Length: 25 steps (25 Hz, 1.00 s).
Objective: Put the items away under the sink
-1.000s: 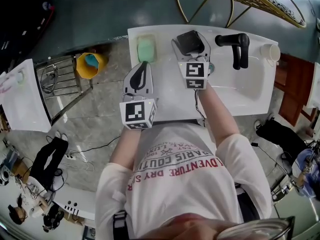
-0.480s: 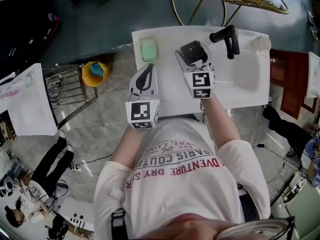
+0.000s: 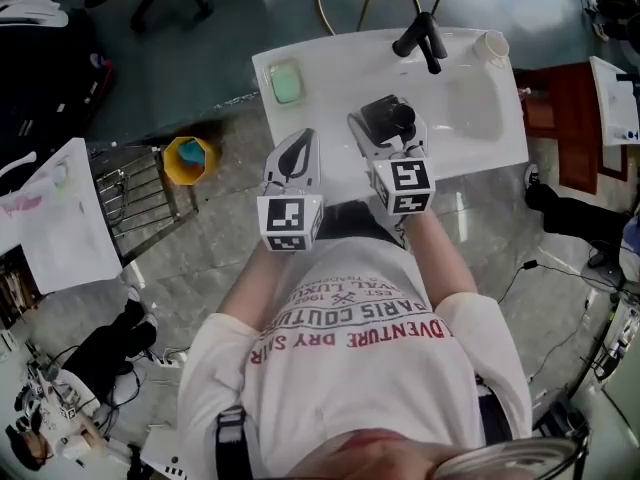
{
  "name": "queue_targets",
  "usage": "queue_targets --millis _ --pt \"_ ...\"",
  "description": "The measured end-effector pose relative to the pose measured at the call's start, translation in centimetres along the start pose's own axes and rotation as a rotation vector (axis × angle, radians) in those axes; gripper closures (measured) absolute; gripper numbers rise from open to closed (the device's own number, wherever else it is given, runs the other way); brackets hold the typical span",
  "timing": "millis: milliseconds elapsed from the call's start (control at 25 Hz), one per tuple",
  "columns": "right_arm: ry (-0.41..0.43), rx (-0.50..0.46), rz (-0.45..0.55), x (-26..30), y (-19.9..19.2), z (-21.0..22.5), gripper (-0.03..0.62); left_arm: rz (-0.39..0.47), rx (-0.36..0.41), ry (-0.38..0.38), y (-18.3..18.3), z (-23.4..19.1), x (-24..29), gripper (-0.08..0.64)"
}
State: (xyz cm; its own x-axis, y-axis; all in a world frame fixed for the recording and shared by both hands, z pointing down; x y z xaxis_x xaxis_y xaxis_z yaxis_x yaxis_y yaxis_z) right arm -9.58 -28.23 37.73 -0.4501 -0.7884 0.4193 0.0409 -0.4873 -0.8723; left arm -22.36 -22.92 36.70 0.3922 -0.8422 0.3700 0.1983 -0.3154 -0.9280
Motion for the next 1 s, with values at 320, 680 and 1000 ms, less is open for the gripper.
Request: queue_targets --millis 320,680,1000 --pt "0.123 -0.023 -0.024 -0.8 -0.7 2.2 0.213 -0.001 -0.002 0.094 0.5 2.4 1.9 0.532" --pt "0.155 -0.049 -0.005 -19.4 -8.2 3.2 0.213 0.032 0.006 0.105 -2.8 18.3 -9.0 0.532" --pt "0.185 -0.067 -0.074 -27.4 -16.5 5.8 0.213 -0.013 -0.058 0.190 -8.6 27.0 -14.6 0.532"
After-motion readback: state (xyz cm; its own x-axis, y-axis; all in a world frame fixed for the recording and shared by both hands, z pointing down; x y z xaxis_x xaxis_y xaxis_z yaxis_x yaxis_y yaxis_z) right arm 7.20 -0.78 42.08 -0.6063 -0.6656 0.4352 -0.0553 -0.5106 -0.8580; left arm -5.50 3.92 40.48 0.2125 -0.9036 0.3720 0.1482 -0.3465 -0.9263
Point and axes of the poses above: the fingertips, and each gripper's own axes: x forward along the fingers, z to its right, y out of its top, the point moved 3 cm from there along -x, backward along the fingers, and after that the axes turned 15 degrees about x, right-handed, at the moved point
